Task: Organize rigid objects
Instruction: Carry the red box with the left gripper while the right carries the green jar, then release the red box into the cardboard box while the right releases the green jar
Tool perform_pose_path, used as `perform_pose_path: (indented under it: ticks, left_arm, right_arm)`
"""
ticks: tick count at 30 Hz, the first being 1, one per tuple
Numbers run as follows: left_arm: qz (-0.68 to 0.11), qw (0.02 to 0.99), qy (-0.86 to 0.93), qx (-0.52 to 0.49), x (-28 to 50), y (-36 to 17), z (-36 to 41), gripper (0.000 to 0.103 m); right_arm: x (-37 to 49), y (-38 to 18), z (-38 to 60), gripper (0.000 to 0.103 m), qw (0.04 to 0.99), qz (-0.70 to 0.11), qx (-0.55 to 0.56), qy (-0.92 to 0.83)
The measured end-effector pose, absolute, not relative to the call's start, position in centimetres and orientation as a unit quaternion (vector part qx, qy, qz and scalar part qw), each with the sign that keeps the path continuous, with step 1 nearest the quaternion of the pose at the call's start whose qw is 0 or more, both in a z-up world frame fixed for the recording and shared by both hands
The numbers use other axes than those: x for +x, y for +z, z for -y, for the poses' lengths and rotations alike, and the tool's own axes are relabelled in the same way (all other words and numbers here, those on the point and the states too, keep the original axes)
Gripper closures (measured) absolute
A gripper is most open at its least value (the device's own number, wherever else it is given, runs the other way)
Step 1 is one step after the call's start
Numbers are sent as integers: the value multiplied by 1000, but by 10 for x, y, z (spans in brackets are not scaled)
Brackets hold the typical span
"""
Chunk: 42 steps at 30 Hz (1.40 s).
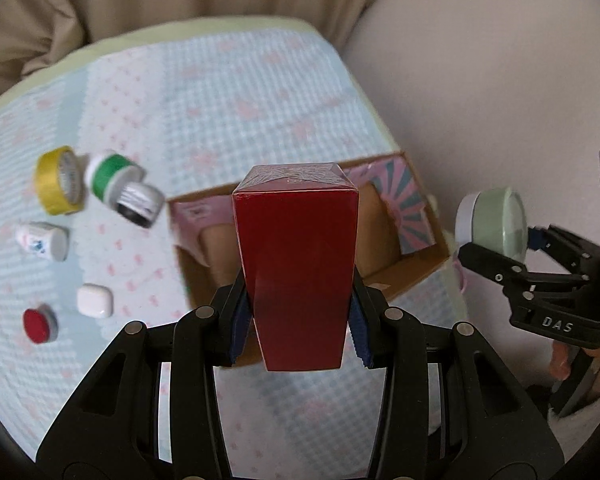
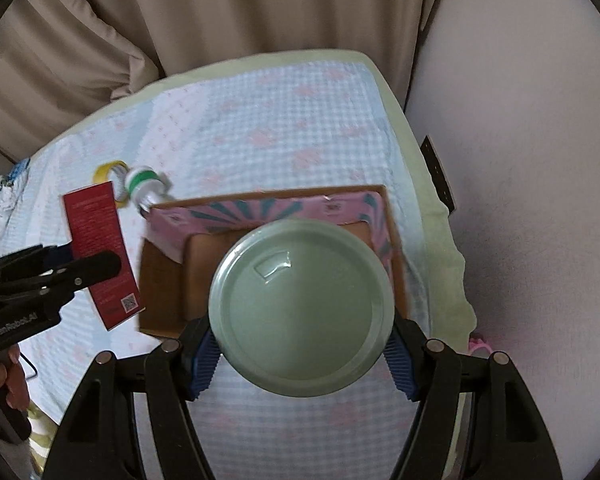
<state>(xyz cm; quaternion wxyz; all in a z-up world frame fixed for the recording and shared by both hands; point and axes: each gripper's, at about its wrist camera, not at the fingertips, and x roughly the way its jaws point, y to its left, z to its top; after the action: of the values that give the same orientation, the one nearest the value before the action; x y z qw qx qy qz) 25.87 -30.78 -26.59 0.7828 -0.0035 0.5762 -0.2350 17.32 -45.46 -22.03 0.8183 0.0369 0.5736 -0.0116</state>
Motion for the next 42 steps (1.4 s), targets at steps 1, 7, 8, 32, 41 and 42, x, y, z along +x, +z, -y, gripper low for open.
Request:
perform_pose_path:
  ticks: [1,7,8,32,41,42]
  left_arm:
    - [-582,779,-233,3,262,-274,314,65]
    - [-618,751,-227,52,284,-327,345,65]
    - [-625,745,-226,63,288,-338,350,65]
    - [-622,730,-208,193,312,-381,366,0]
    - [-627,737,-199,155,304,-372,346,0]
    - [-626,738,-199,154,303,-370,345,0]
  right_arm:
    - [175,-226,459,37,816,-576,35,-10]
    - [186,-268,475,37,807,-590,25,10]
    - [188,-275,476,37,806,-592,20,13]
    - [203,-329,480,0,826,-559,-34,54]
    - [200,-317,485,0,824,-565,-16,33]
    - [199,-314,484,0,825,-565,-17,33]
